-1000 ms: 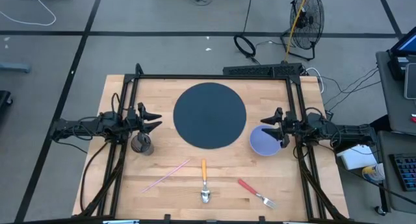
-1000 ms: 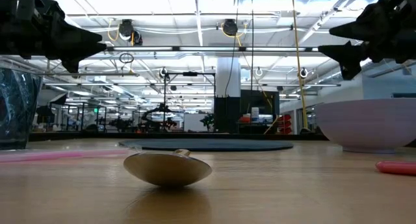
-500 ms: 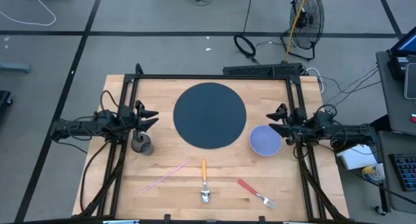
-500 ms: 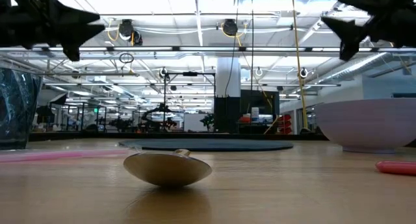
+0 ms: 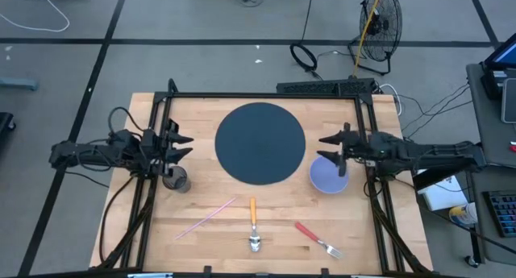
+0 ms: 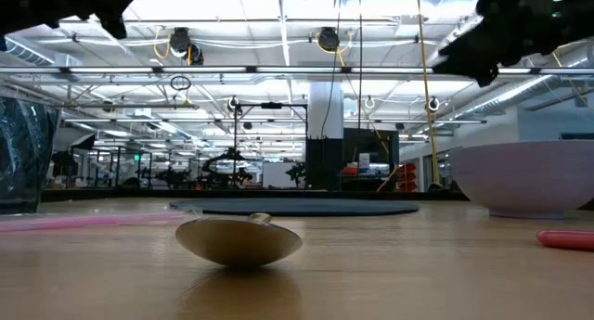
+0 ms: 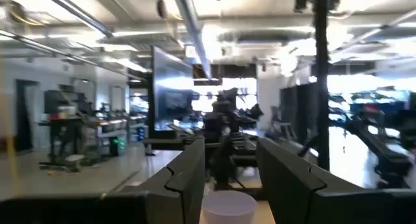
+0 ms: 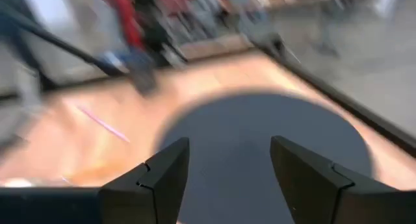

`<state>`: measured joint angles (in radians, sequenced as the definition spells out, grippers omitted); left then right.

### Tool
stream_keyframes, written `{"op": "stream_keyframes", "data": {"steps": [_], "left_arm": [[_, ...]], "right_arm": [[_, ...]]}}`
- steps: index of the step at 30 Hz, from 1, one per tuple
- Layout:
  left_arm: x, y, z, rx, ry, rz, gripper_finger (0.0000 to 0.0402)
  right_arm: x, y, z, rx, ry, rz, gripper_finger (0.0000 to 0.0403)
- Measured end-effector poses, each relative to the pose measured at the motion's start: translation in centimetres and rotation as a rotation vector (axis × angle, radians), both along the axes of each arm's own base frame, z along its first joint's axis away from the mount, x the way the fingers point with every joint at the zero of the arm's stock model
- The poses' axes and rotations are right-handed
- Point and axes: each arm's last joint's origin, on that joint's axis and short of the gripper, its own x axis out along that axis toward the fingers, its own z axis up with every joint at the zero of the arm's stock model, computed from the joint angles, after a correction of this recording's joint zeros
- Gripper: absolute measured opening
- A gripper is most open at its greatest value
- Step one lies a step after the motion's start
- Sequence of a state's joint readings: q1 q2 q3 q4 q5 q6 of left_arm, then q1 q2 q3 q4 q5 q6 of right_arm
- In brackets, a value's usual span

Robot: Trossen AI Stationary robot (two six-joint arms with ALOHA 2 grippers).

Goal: Pick & Place Utensil
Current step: Put the purple bowl on the mat

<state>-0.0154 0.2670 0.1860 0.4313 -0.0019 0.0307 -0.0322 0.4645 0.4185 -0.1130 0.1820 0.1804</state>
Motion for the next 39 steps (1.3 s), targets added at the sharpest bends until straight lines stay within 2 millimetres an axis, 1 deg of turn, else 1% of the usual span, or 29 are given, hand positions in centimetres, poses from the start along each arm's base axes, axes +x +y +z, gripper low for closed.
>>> {"op": "stream_keyframes", "data": {"steps": [4, 9, 12, 16, 20, 25, 27, 31, 36, 39], "left_arm": [[0.8, 0.0, -0.5, -0.004, 0.067, 0.018, 0.0145], [1.5, 0.1, -1.0, -0.007, 0.118, 0.032, 0.0145], [1.7, 0.1, -1.1, -0.007, 0.133, 0.033, 0.0145], [1.7, 0.1, -1.1, 0.002, 0.133, 0.035, 0.0145], [1.7, 0.1, -1.1, 0.001, 0.132, 0.035, 0.0145], [1.7, 0.1, -1.1, -0.014, 0.133, 0.031, 0.0145], [1.8, 0.1, -1.2, -0.014, 0.138, 0.031, 0.0145], [1.8, 0.1, -1.2, -0.012, 0.141, 0.032, 0.0145], [1.8, 0.1, -1.2, -0.013, 0.144, 0.032, 0.0145], [1.8, 0.1, -1.2, -0.014, 0.144, 0.031, 0.0145]], "right_arm": [[0.2, -0.4, 1.5, 0.026, 0.206, -0.143, 0.0210], [0.0, -0.5, 2.9, 0.115, 0.459, -0.268, 0.0210], [-0.2, -0.5, 2.8, 0.162, 0.587, -0.316, 0.0210], [-0.6, -0.5, 1.8, 0.203, 0.727, -0.372, 0.0210], [-0.8, -0.5, 1.4, 0.238, 0.783, -0.418, 0.0210], [-0.8, -0.5, 1.3, 0.321, 0.785, -0.402, 0.0210], [-0.8, -0.7, 1.2, 0.344, 0.781, -0.426, 0.0210], [-0.9, -1.2, -0.3, 0.378, 0.830, -0.471, 0.0210], [-0.6, -1.6, -2.7, 0.451, 0.890, -0.423, 0.0210], [-0.4, -1.8, -3.1, 0.447, 0.898, -0.420, 0.0210]]}}
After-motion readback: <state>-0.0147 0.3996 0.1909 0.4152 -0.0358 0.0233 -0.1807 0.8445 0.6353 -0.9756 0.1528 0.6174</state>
